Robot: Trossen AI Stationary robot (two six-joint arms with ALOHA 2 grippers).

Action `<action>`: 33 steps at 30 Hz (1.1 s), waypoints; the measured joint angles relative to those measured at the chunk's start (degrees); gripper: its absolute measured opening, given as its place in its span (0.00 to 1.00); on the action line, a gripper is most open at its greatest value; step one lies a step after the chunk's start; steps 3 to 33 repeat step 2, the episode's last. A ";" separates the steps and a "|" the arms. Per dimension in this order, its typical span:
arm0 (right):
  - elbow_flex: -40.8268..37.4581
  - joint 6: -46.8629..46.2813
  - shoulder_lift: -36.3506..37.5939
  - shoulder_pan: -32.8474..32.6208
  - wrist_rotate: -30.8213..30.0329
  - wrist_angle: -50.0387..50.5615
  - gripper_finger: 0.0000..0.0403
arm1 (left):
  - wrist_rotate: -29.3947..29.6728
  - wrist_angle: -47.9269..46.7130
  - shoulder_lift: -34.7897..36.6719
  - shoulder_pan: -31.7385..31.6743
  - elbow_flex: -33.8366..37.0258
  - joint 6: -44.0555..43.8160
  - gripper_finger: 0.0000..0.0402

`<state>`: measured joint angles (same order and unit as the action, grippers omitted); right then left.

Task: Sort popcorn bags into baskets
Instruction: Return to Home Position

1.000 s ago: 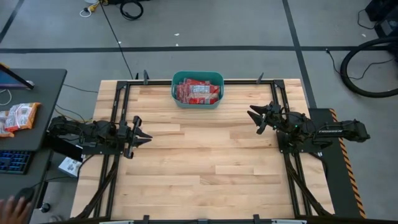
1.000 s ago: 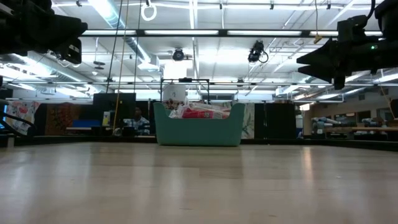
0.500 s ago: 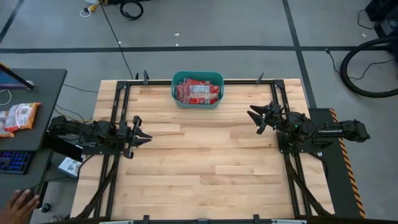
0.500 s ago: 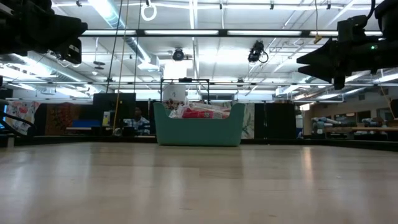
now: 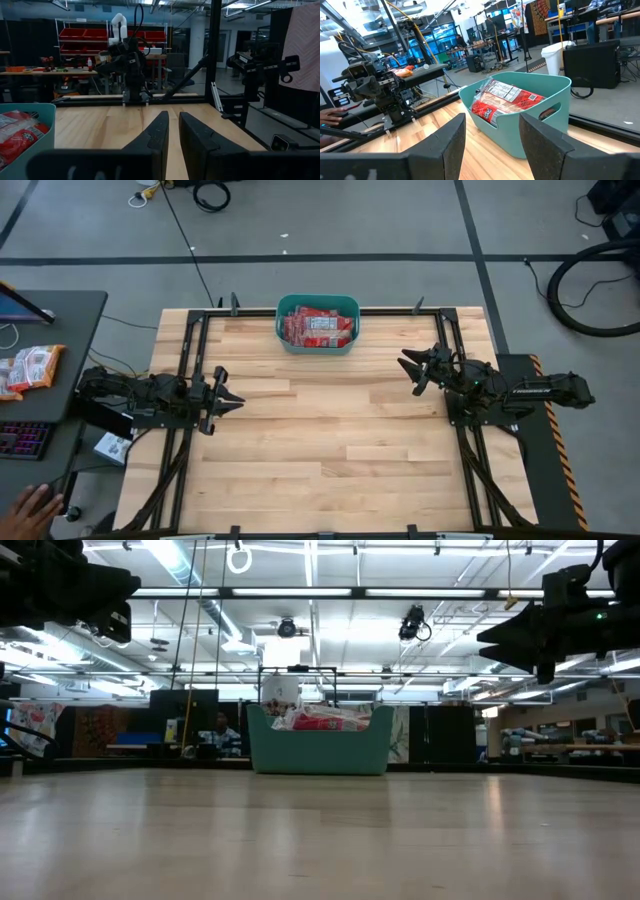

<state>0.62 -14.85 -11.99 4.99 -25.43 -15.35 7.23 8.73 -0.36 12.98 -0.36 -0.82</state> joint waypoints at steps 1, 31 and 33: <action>0.00 0.00 0.00 0.00 0.00 0.02 0.47 | -0.01 -0.02 0.00 0.02 0.00 0.00 0.12; 0.00 0.00 0.00 0.00 0.00 0.01 0.47 | -0.01 -0.02 0.00 0.01 0.00 -0.02 0.12; 0.00 0.00 0.00 0.00 0.00 0.01 0.47 | -0.01 -0.02 0.00 0.01 0.00 -0.02 0.12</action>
